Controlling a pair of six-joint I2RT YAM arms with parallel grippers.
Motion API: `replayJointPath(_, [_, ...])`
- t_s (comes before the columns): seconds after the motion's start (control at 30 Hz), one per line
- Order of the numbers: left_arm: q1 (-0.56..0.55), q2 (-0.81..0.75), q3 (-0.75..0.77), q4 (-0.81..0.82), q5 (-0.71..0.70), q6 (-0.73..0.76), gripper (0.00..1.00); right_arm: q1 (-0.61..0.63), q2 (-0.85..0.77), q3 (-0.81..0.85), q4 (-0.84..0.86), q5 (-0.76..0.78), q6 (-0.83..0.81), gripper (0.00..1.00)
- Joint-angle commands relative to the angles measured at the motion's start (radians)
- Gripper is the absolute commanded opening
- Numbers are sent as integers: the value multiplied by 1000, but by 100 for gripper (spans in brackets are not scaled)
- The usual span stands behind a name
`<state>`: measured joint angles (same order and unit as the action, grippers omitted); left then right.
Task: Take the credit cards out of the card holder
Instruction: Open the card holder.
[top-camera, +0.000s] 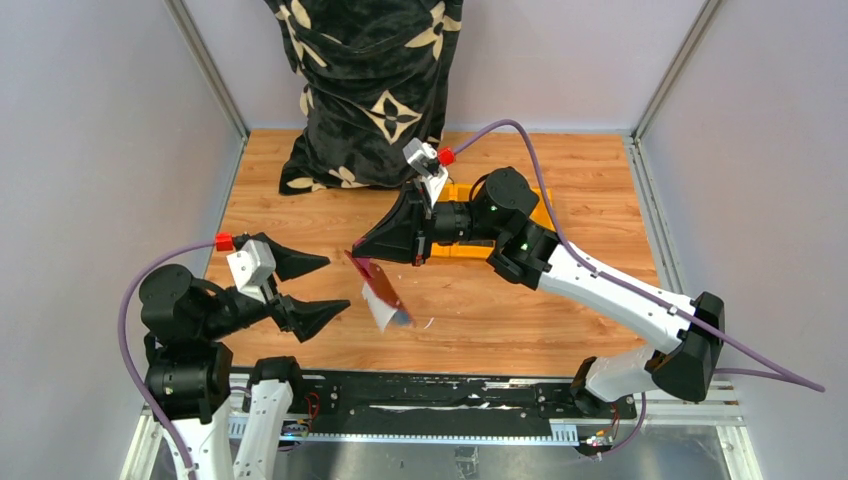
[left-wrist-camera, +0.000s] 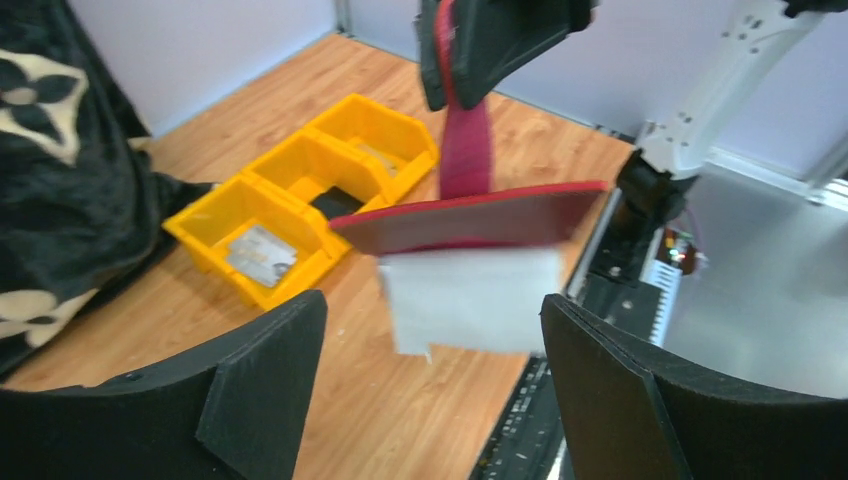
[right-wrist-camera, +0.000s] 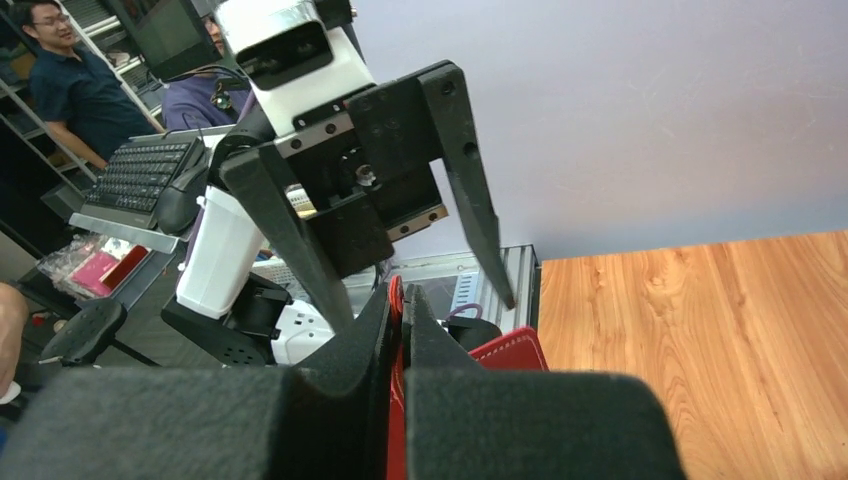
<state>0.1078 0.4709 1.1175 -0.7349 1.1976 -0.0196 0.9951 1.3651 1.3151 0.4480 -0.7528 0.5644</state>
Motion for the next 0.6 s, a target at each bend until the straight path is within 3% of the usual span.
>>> replayJointPath(0.0, [-5, -27, -21, 1, -114, 94, 85, 26, -30, 72, 15, -10, -23, 0])
replayJointPath(0.27, [-5, -37, -33, 1, -128, 120, 88, 42, -13, 91, 1, -27, -27, 0])
replayJointPath(0.43, [-5, -32, -23, -1, -47, 99, 94, 52, -6, 113, 6, -54, -16, 0])
replayJointPath(0.57, [-5, -23, -32, -5, -16, 112, 91, 67, 2, 125, 7, -72, -16, 0])
